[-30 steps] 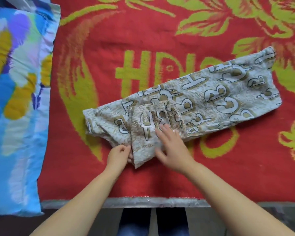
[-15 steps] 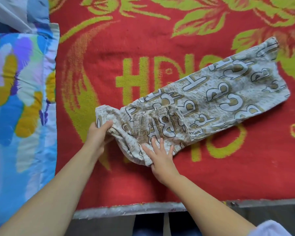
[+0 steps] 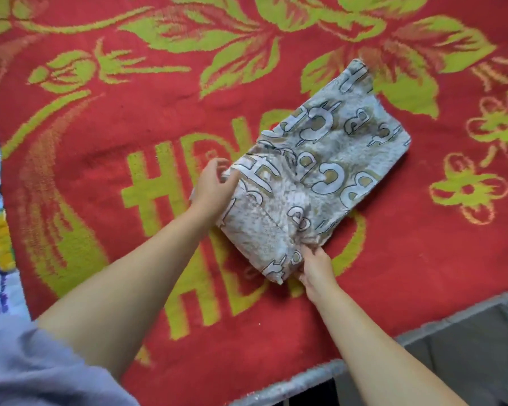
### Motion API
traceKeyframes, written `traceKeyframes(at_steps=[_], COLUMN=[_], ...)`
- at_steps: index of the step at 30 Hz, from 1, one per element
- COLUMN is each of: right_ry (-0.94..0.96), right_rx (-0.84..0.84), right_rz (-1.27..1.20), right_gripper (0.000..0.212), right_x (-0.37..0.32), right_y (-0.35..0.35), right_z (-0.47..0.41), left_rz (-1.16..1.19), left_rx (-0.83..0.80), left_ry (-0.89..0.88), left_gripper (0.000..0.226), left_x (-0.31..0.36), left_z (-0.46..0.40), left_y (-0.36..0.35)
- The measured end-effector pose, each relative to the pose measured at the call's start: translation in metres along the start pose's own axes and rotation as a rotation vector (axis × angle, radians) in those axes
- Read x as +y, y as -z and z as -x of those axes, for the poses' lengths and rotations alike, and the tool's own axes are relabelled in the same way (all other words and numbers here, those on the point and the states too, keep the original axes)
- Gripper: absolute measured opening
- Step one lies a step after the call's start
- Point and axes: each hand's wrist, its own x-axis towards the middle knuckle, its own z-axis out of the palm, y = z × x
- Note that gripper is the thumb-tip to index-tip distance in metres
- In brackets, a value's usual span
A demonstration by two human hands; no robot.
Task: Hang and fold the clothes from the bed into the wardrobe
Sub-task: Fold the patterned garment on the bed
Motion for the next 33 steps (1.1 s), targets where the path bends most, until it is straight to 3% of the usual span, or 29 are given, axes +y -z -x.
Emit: traceKeyframes(at_steps=[1,3,6,8,9,11,12,15,18,20,22,25,27,29,33], right_ry=[-0.030,0.085,0.657,1.025,1.065,0.888,0.807,0.642,0.642,0.699,0.845,0.829,0.742,0.646,0.630], right_rx=[0.014,0.121,0.359,0.244,0.145,-0.010,-0.020,-0.077,-0.122,-0.204,-0.224,-0.267,-0.395,-0.443,-0.438], right_rz=[0.016,0.160,0.501,0.923,1.138,1.379,1.425,1.514,1.496,1.514,1.574,1.657,1.664,1.675,1.611], right_gripper=[0.012,0.028,0.054,0.075,0.088,0.112,0.115,0.088,0.073,0.072,0.079,0.086,0.080,0.079,0.085], right_x=[-0.001,-0.006,-0.007,0.009,0.018,0.026,0.026,0.007,-0.016,-0.019,-0.009,0.002,0.010,0.012,0.020], right_y=[0.001,0.001,-0.003,-0.021,-0.031,-0.044,-0.045,-0.038,-0.020,0.002,0.026,0.055,0.065,0.068,0.066], right_z=[-0.001,0.010,0.047,0.064,0.065,0.056,0.048,0.037,0.049,0.059,0.065,0.070,0.070,0.070,0.075], left_rz=[-0.220,-0.449,-0.278,-0.130,-0.095,-0.062,-0.051,-0.020,-0.046,-0.090,-0.285,-0.774,-1.106,-1.234,-1.234], left_rx=[0.043,0.039,-0.129,-0.149,-0.141,-0.157,-0.182,-0.255,-0.320,-0.370,-0.364,-0.259,-0.466,-0.646,-0.556], left_ry=[-0.060,-0.104,0.112,0.218,0.251,0.279,0.288,0.312,0.297,0.288,0.099,-0.657,-0.944,-0.945,-0.823], left_gripper=[0.045,0.057,0.067,0.060,0.055,0.044,0.039,0.029,0.021,0.032,0.049,0.066,0.084,0.100,0.119], left_x=[-0.017,-0.046,-0.065,-0.064,-0.062,-0.057,-0.056,-0.056,-0.056,-0.057,-0.061,-0.083,-0.099,-0.112,-0.100], left_z=[-0.005,-0.009,-0.012,-0.015,-0.017,-0.021,-0.021,-0.019,-0.003,0.016,0.040,0.066,0.078,0.086,0.083], left_y=[0.005,0.016,0.027,0.025,0.024,0.020,0.020,0.023,0.030,0.031,0.033,0.035,0.024,0.004,-0.025])
